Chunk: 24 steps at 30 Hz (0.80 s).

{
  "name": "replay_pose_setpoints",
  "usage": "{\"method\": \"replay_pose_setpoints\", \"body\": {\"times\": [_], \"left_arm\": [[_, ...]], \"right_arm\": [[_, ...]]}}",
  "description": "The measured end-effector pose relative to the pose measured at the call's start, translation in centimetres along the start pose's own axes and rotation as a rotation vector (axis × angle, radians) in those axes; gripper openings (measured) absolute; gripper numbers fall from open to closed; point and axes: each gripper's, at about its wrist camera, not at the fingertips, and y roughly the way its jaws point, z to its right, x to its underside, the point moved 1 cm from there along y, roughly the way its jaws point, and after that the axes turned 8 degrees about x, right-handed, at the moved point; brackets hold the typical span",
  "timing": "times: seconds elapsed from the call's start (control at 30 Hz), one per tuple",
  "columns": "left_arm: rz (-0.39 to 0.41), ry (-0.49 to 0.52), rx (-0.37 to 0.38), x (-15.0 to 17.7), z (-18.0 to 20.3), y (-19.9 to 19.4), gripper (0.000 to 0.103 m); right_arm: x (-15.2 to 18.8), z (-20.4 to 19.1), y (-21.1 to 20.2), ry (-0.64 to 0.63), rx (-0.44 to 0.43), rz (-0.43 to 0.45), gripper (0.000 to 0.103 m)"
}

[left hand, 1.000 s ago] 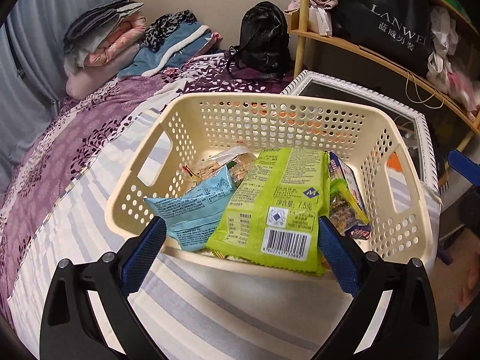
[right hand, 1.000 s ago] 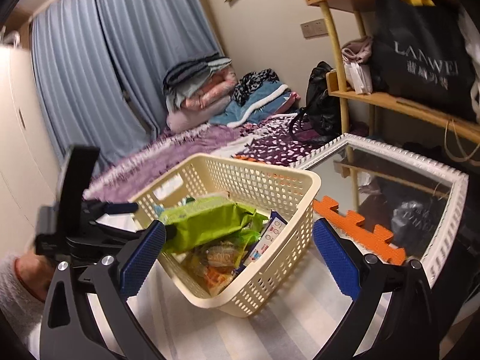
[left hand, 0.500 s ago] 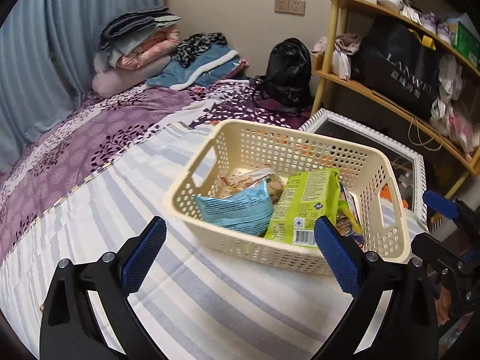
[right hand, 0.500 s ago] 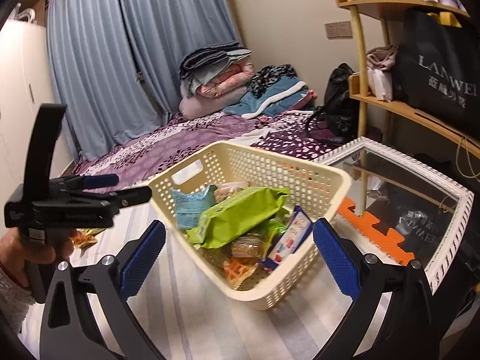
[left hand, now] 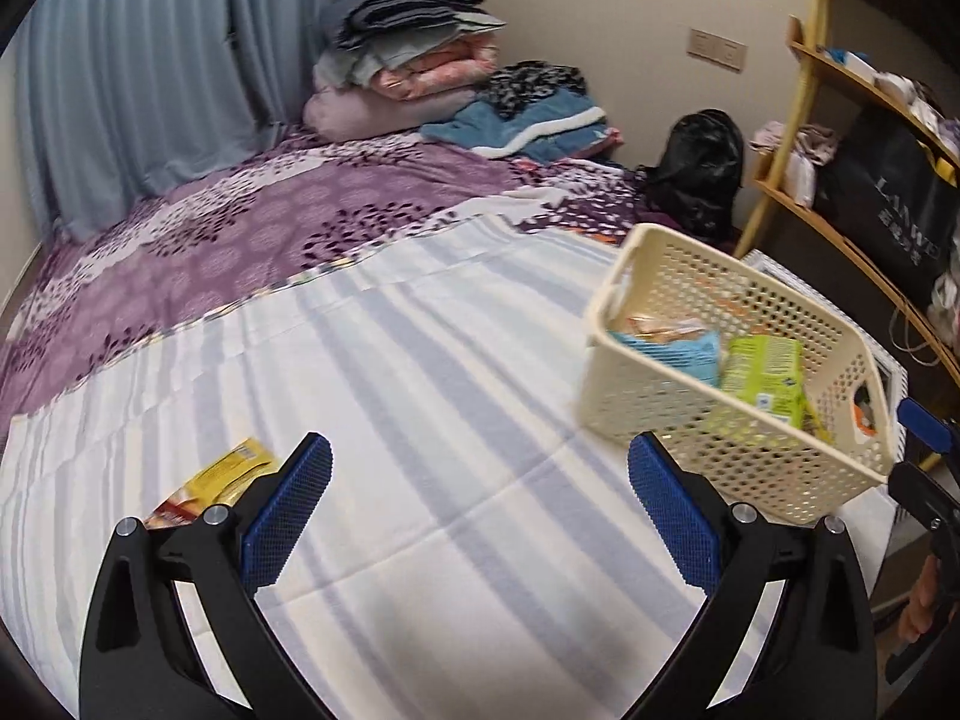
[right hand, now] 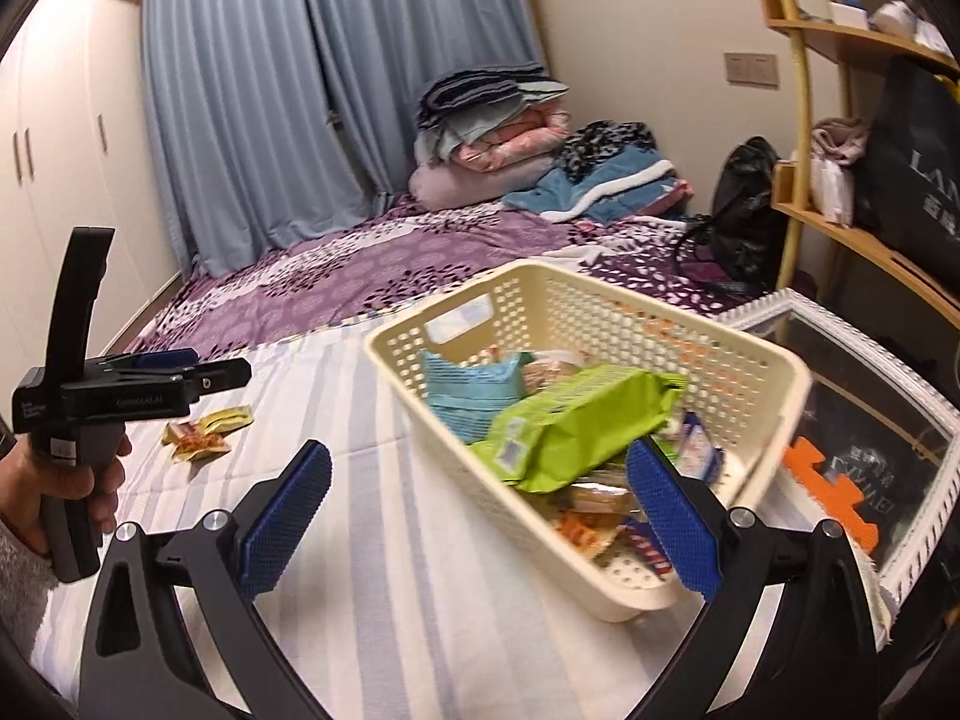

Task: Organize snacks
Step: 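Move both tools away from the basket back to the remaining snacks, then grasp the orange-and-brown pastry pack with the left tool and lift it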

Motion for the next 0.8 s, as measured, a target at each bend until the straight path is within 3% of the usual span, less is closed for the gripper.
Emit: {"method": "replay_pose_setpoints", "body": {"times": [0.43, 0.63, 0.8], "left_arm": [[-0.002, -0.148, -0.136, 2.7, -13.1, -1.9, 0.101], [-0.022, -0.216, -0.143, 3.8, -17.5, -1.1, 0.101], [-0.052, -0.205, -0.128, 4.6, -19.0, 1.3, 0.101]], "right_arm": [[0.8, -5.5, 1.2, -0.071, -0.091, -0.071, 0.098], [1.3, -7.3, 1.9, -0.091, -0.108, -0.108, 0.098], [1.8, -8.3, 2.5, -0.088, -0.125, -0.149, 0.098]]}}
